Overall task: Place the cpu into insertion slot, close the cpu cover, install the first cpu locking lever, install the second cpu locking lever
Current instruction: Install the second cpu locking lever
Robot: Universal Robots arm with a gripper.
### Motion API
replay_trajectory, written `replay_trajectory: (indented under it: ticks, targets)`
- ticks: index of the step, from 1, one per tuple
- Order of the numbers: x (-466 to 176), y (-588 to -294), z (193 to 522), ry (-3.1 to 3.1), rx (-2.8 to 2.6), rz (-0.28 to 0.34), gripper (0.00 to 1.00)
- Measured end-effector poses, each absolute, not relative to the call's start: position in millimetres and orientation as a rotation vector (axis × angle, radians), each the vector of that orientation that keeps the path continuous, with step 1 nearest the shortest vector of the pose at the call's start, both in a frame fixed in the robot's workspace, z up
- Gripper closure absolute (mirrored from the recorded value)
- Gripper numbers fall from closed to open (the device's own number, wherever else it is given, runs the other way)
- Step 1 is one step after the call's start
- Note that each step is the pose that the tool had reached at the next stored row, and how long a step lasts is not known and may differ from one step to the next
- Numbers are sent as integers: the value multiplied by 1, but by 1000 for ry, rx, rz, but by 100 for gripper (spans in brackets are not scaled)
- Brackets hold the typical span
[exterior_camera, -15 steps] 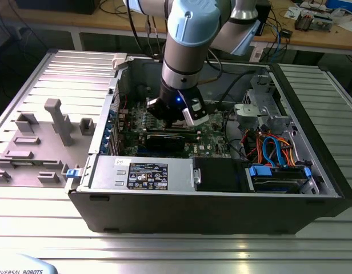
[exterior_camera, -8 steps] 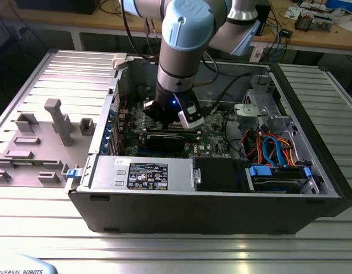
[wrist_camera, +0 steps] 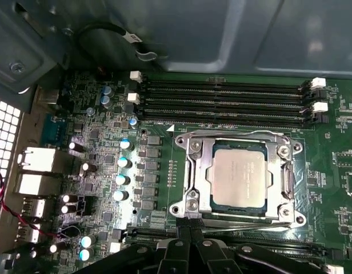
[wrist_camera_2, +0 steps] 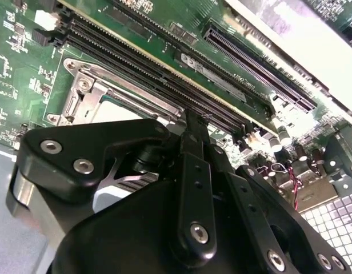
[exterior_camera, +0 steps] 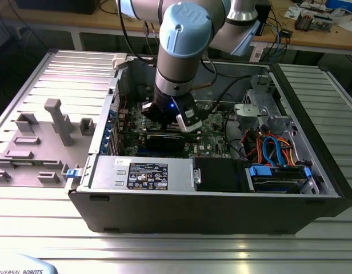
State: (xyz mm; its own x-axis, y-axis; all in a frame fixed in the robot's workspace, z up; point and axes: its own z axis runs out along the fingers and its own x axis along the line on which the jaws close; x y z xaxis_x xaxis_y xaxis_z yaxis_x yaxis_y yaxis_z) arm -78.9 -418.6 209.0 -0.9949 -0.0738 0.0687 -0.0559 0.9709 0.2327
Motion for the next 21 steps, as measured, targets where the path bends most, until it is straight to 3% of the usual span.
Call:
replay_trajectory:
  ticks: [15,21]
  targets:
    - [-84,-420,206,-3042,99,-370,89]
    - [-84,-420,202,-3038,99,-406,89]
